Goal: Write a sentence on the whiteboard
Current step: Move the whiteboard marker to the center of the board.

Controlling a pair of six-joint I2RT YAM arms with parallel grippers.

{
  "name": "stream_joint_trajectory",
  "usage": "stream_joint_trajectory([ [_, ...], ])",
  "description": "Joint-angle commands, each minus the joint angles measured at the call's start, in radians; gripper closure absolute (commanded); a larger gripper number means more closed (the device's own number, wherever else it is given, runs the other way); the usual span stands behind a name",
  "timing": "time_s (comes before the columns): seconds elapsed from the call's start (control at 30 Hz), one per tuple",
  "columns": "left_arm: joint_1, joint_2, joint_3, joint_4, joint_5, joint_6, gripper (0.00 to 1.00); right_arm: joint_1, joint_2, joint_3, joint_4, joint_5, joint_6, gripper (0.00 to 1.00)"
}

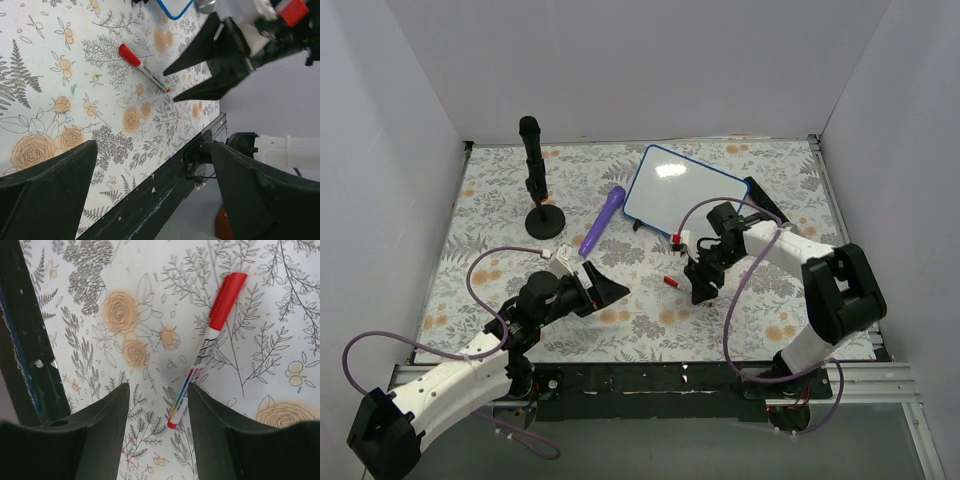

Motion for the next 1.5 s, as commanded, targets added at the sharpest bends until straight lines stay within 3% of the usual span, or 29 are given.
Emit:
stream_joint_trajectory([
  [0.0, -0.001, 0.047, -0.011, 0.081, 0.032, -0.025, 0.02, 0.01, -0.214, -0.106, -0.045, 0.023, -0.297, 0.41],
  [0.17, -0.001, 0.087, 0.0, 0.082, 0.048, -0.021, 0.03, 0.01, -0.391, -0.269, 0.119, 0.136, -0.554, 0.41],
  [0.23, -0.001, 0.089, -0.003, 0.079, 0.044, -0.025, 0.06, 0.01, -0.385, -0.271, 0.155, 0.186, -0.574, 0.59],
  [0.3, -0.001, 0.087, -0.012, 0.069, 0.044, -0.028, 0.09, 0.008, -0.342, -0.251, 0.169, 0.225, -0.58, 0.98],
  [0.5, -0.001, 0.052, -0.003, 0.004, 0.028, -0.013, 0.21, 0.01, -0.25, -0.254, 0.232, 0.279, -0.549, 0.99],
  [0.67, -0.001, -0.005, 0.002, -0.086, -0.012, -0.005, 0.21, 0.019, -0.224, -0.272, 0.201, 0.27, -0.56, 0.99],
  [1.03, -0.001, -0.026, 0.025, -0.163, -0.075, -0.005, 0.19, 0.258, -0.222, -0.272, 0.115, 0.14, -0.505, 0.99],
  [1.23, -0.001, -0.094, 0.041, -0.232, -0.104, 0.002, 0.17, 0.358, -0.126, -0.127, 0.066, 0.065, -0.449, 0.99],
  [1.47, -0.001, -0.131, 0.075, -0.292, -0.135, 0.025, 0.14, 0.352, -0.102, 0.002, -0.017, 0.109, -0.511, 0.87],
])
